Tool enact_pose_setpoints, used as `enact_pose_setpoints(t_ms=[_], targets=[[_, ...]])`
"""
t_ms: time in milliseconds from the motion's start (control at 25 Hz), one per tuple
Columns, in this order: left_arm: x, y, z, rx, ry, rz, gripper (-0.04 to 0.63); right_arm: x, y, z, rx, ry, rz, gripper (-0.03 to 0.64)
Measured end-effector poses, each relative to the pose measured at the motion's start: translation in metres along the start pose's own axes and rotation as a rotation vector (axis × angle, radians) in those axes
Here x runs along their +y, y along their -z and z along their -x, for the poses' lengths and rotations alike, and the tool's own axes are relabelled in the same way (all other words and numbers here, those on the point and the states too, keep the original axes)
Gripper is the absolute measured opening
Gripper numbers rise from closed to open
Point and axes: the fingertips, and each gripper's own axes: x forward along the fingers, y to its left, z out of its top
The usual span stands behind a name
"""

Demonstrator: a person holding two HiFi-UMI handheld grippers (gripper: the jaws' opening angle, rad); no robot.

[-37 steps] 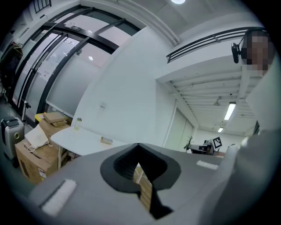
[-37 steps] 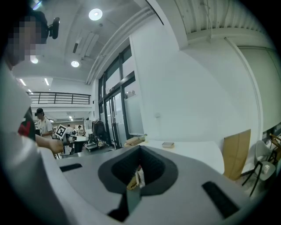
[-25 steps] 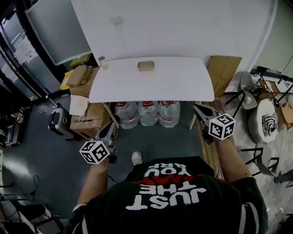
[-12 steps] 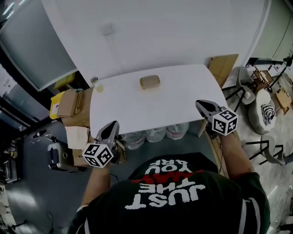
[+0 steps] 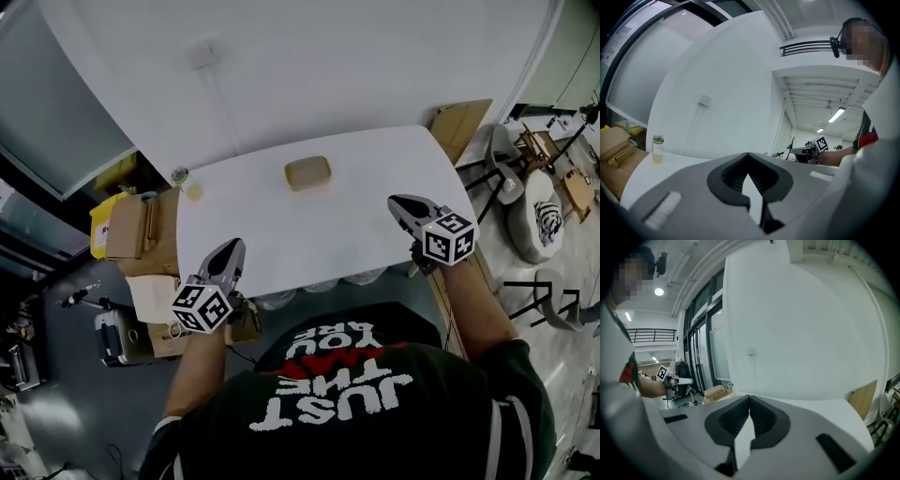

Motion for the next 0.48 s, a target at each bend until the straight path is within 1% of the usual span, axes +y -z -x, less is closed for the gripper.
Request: enact_pose_setpoints(t_ms=[160, 280, 480], targets=[[0.01, -0.006, -0.038, 0.0, -0.041, -0.004, -0.002, -0.037, -0.005, -0.035, -0.001, -0.055, -0.009, 0.002], [0.013, -0.011, -0.072, 0.0, -0.089, 0.01, -0.002, -0.074, -0.015, -0.062, 0.001, -0.108, -0.023, 0.002], [0.034, -0.013, -0.13, 0.018, -0.156, 0.008, -0.002, -0.127, -0.022, -0.12, 0.043, -0.204, -0.038, 0.002]])
